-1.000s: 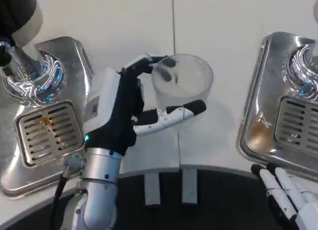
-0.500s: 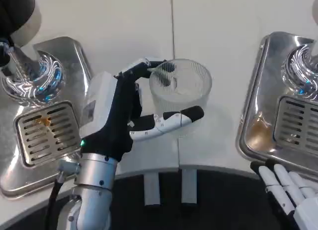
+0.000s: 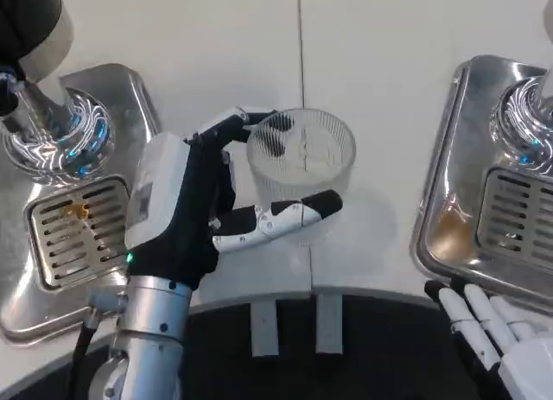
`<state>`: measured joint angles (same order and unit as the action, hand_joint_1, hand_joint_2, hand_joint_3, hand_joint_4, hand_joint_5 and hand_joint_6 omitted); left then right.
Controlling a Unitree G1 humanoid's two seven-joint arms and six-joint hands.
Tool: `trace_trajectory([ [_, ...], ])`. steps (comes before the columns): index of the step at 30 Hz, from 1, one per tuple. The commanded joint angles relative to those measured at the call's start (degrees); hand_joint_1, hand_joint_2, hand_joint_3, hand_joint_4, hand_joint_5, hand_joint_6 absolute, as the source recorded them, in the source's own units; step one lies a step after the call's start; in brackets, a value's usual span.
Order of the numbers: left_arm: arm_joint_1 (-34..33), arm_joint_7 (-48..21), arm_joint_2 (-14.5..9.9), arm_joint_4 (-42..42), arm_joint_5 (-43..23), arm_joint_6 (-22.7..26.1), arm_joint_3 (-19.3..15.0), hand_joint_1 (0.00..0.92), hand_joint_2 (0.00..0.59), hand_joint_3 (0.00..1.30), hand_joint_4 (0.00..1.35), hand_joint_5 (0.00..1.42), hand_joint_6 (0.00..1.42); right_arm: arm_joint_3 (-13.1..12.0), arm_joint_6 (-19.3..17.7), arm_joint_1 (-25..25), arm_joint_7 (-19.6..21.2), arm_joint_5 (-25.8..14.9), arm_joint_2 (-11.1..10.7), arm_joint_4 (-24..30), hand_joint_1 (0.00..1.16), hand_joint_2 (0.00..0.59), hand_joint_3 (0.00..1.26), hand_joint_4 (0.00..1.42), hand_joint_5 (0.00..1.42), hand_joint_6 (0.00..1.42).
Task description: Grasp the cup under the faucet to collect the drink, then remove the cup.
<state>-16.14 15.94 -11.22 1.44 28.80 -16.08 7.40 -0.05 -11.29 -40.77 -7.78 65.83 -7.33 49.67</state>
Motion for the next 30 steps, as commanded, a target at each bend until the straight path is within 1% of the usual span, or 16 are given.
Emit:
trace_trajectory([
  [1,0.8,-0.4,-0.1,-2.2,-0.9,-1.7,-0.6,0.611,0.0,1.14,1.01,1.36,1.42,-0.4,0.1,-0.5,0.3,-0.7,-0.4,0.6,0.23,0.452,0.04,0.0,0.06,0.2],
  [7,3.1,-2.0,-1.1,-5.8,-3.1,-2.7,-2.3,0.611,0.0,1.14,1.01,1.36,1.42,-0.6,0.1,0.3,-0.3,-0.5,-0.8,0.9,0.23,0.453,0.04,0.0,0.05,0.2],
  [11,4.9,-3.4,-1.6,-8.0,-4.3,-3.3,-2.9,0.614,0.0,1.14,1.01,1.36,1.42,-1.3,0.5,2.0,-0.2,-0.7,-1.2,0.2,0.23,0.453,0.04,0.0,0.05,0.2],
  [17,8.9,-5.8,-3.1,-11.6,-5.6,-5.6,-4.1,0.618,0.0,1.14,1.01,1.36,1.42,-1.4,0.8,6.2,-0.3,-0.4,-2.8,-2.0,0.23,0.453,0.04,0.0,0.05,0.2],
  [20,11.2,-6.6,-3.8,-12.7,-6.3,-7.0,-5.1,0.618,0.0,1.14,1.01,1.36,1.42,-1.3,0.0,7.4,0.8,0.3,-4.0,-3.0,0.24,0.453,0.04,0.0,0.01,0.16],
  [24,13.2,-7.4,-4.4,-13.9,-7.0,-8.2,-6.1,0.618,0.0,1.14,1.01,1.36,1.42,-1.3,-1.7,7.1,2.8,0.2,-5.8,-3.3,0.24,0.453,0.03,0.0,0.0,0.13],
  [30,17.4,-9.6,-5.0,-16.4,-8.3,-10.1,-6.7,0.62,0.0,1.14,1.01,1.36,1.42,-2.2,-3.8,4.5,5.8,-1.4,-6.9,-2.0,0.24,0.456,0.02,0.0,0.0,0.12],
])
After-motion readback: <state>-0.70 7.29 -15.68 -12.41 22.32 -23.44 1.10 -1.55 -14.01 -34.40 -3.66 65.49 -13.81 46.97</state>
